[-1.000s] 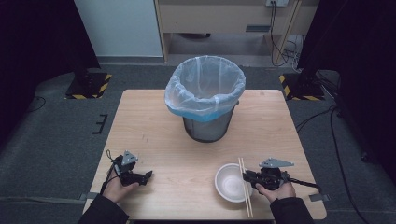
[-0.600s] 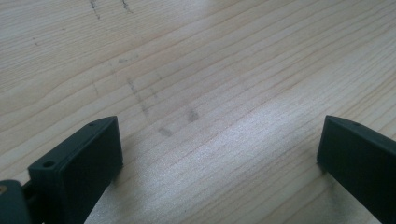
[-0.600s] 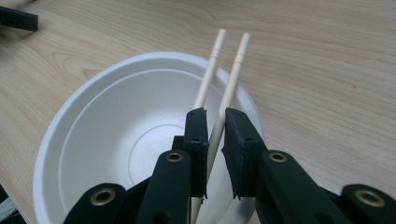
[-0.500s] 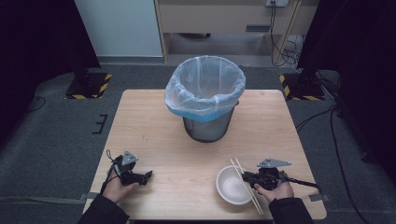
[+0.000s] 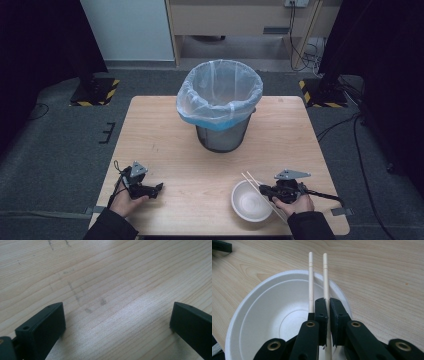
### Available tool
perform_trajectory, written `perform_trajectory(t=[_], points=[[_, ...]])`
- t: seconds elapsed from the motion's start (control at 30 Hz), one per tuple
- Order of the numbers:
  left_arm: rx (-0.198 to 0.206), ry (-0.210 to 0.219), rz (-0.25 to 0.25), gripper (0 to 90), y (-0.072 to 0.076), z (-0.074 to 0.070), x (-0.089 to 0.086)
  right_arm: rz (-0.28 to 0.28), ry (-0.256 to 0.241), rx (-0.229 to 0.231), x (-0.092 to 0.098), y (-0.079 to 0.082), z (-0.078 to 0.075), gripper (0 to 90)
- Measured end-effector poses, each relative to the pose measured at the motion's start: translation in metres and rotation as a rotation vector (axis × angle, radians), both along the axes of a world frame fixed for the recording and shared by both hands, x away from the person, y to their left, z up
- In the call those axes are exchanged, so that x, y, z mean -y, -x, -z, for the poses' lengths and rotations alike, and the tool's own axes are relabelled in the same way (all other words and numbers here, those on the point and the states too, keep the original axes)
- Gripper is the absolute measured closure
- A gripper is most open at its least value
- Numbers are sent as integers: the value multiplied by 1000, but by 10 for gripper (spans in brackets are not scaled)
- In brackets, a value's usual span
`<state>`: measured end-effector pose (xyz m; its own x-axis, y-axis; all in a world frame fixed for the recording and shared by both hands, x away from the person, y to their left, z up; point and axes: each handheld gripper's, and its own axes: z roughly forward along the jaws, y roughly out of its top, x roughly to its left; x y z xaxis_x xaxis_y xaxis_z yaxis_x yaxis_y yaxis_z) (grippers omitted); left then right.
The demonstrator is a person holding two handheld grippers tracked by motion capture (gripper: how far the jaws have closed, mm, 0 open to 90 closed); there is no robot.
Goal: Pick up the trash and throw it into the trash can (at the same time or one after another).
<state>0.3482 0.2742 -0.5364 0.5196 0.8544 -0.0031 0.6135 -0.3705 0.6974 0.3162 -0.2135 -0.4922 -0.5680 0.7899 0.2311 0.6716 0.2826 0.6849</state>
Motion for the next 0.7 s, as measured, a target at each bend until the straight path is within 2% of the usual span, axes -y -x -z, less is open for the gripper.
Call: perform_trajectory(t=[0.17, 0.5, 0.6, 0.7], points=[[0, 0, 0, 0, 0, 0, 0, -1, -7, -1, 0, 0, -1, 856], [0, 0, 0, 0, 0, 0, 0, 8, -57, 25, 5, 0, -9, 857], [0, 0, 0, 0, 0, 0, 0, 14, -66, 35, 7, 0, -12, 857], [0, 0, 0, 0, 0, 0, 0, 16, -89, 71, 8, 0, -19, 857]])
